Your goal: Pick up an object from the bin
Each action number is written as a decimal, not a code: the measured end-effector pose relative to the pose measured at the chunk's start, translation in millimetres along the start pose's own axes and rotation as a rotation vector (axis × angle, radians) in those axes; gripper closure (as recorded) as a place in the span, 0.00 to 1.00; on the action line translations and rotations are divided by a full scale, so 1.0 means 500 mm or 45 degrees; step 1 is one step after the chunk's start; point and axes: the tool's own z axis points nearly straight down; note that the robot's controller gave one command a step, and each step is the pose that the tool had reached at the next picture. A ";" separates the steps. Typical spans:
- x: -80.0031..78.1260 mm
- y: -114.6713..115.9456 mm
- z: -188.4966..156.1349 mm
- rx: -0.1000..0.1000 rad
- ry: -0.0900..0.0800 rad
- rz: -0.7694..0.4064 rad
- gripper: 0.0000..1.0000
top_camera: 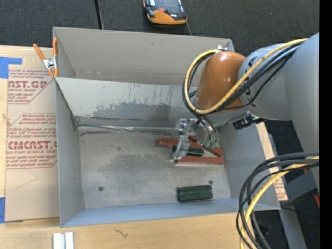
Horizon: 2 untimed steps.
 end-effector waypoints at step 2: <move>0.003 0.000 -0.060 0.000 0.006 0.000 1.00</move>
Offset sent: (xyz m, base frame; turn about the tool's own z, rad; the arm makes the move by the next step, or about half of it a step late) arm -0.0001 -0.0001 0.0774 0.0000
